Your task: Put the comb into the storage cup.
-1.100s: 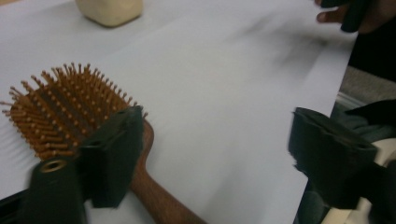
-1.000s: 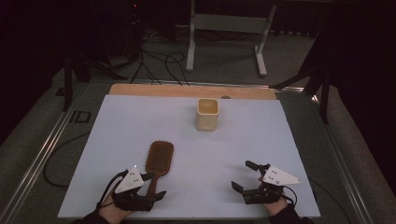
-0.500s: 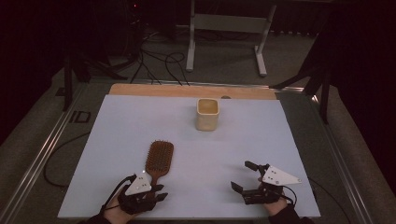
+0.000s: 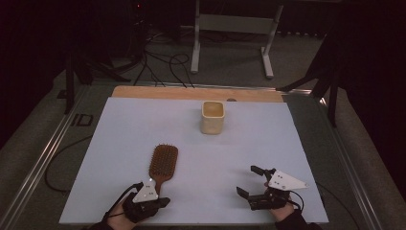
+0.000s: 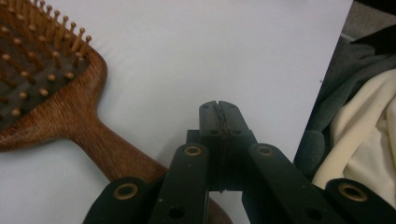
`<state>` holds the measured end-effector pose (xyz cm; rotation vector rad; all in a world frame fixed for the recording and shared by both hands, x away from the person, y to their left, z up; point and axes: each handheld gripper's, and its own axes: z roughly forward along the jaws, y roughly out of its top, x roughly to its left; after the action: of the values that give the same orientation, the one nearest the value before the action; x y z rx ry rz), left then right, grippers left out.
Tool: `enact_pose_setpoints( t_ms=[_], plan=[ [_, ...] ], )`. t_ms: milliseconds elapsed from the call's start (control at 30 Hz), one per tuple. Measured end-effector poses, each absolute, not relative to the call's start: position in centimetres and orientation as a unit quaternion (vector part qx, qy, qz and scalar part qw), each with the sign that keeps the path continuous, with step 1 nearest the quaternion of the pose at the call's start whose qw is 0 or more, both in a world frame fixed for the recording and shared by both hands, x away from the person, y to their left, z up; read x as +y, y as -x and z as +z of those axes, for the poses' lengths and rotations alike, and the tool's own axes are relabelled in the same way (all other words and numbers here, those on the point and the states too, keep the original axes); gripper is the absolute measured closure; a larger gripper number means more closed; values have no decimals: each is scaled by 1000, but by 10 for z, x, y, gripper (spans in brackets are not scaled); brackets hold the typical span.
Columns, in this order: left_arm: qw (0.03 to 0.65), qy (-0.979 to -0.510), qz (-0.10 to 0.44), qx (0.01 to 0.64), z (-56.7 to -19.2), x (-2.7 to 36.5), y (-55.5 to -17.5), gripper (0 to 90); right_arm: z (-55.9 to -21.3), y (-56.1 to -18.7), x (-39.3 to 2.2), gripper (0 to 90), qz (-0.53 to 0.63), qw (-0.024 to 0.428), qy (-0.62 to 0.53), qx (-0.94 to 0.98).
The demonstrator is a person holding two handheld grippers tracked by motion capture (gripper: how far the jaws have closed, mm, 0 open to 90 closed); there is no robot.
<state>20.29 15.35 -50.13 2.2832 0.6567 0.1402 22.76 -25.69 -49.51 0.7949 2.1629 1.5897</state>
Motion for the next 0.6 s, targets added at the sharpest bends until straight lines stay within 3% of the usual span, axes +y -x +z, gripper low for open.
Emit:
enact_pose_setpoints(
  t_ms=[600],
  plan=[
    [342, -899, 43, 271, -509, 166, -204, 900, -495, -228, -257, 90, 561, 167, -281, 760]
  ],
)
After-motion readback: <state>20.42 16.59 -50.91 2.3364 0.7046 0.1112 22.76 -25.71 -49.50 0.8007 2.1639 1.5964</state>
